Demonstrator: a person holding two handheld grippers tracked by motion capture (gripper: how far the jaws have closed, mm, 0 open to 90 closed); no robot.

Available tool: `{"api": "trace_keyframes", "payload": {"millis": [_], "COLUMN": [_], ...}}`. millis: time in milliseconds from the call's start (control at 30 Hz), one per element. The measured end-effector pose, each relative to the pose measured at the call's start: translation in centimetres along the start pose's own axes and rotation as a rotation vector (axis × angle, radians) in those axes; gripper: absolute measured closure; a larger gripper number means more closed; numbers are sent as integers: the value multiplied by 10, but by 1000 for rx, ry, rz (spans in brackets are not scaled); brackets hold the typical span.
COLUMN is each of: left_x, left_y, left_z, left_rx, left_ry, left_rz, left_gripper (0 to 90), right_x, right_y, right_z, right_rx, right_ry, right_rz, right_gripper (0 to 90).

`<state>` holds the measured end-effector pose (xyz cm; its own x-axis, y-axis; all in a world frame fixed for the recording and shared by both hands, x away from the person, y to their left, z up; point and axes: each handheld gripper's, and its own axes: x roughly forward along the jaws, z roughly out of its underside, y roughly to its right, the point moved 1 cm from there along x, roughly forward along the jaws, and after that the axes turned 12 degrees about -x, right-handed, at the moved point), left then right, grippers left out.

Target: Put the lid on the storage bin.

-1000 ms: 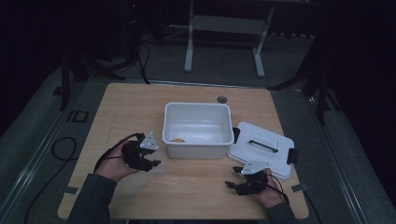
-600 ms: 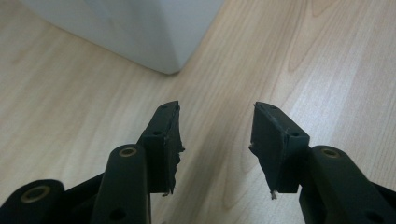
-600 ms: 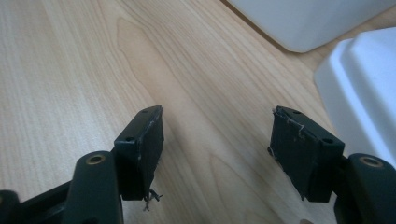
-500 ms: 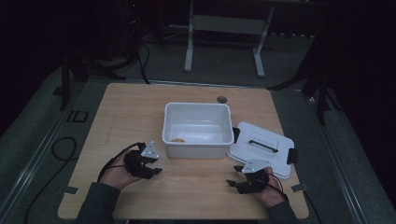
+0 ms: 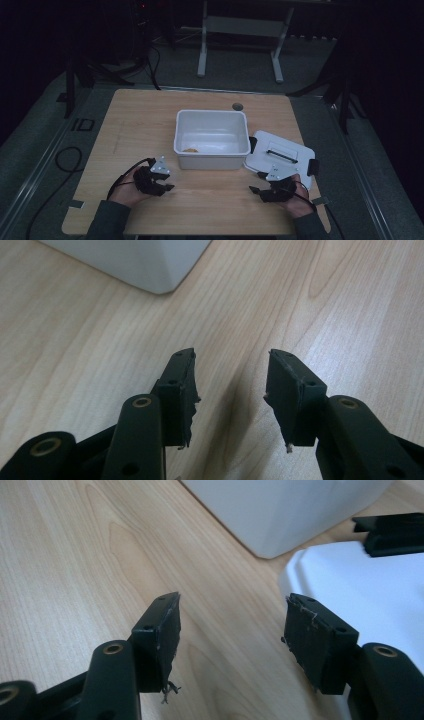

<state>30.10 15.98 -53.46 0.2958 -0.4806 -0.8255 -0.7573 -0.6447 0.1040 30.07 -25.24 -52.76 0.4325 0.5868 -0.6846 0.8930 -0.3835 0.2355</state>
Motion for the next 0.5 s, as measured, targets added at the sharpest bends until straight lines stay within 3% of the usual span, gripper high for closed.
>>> {"api": "trace_keyframes", "payload": {"millis": [500], "left_x": [10], "left_y": [1], "left_z": [4], "left_rx": [-5], "left_ry": [3], "left_rz": [25], "left_gripper": [568], "right_x": [-26], "right_y": [26], "right_z": [-14], "right_rx": [-43], "right_ry": [-31], "right_rz": [65], "right_gripper": [402]}}
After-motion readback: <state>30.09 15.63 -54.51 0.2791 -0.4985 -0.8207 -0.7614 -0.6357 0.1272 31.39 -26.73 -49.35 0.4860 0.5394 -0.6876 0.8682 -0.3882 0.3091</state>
